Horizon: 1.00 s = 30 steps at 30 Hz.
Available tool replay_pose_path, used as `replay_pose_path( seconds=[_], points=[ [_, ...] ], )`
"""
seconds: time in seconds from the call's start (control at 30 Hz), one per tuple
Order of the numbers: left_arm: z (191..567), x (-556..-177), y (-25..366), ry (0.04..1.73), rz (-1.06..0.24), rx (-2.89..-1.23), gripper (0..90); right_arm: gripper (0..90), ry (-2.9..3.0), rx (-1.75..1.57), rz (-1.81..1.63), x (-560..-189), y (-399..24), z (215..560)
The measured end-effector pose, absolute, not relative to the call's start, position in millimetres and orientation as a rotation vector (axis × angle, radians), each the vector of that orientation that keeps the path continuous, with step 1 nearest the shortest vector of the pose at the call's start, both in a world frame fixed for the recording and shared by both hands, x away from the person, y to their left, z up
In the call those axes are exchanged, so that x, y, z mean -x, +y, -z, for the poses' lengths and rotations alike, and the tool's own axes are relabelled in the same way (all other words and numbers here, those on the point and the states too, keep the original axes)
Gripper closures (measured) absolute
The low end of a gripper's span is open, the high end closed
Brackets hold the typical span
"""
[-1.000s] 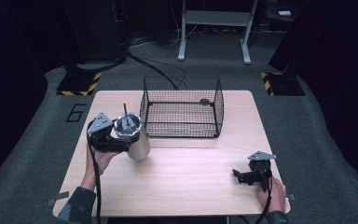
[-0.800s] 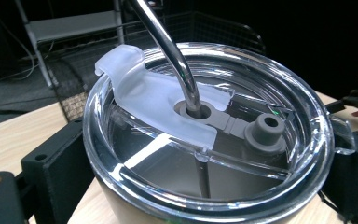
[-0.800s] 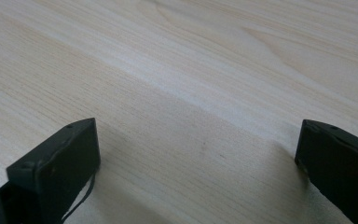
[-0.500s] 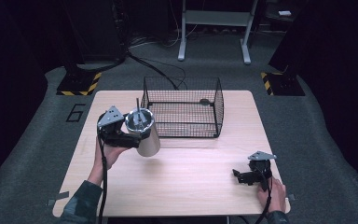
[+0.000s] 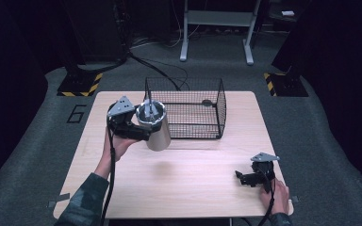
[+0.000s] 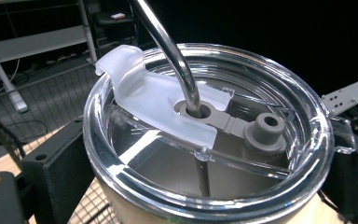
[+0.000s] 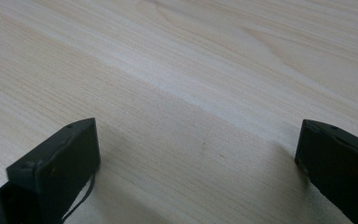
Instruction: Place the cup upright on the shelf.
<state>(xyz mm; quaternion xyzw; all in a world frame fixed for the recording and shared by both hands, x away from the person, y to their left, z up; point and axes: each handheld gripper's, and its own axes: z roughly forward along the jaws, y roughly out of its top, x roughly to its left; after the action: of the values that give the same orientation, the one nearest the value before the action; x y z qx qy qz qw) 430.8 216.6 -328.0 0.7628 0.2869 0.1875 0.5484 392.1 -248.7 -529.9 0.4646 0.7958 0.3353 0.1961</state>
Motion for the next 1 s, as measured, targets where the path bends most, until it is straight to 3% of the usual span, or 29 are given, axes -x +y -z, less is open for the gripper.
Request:
replay_pose_path(
  seconds=[1.0],
  points=[
    [284,-479,192,0.660,-0.480,-1.796,4.0,0.0,2.229,-1.301,-0.940,-392,-249,530]
  ],
)
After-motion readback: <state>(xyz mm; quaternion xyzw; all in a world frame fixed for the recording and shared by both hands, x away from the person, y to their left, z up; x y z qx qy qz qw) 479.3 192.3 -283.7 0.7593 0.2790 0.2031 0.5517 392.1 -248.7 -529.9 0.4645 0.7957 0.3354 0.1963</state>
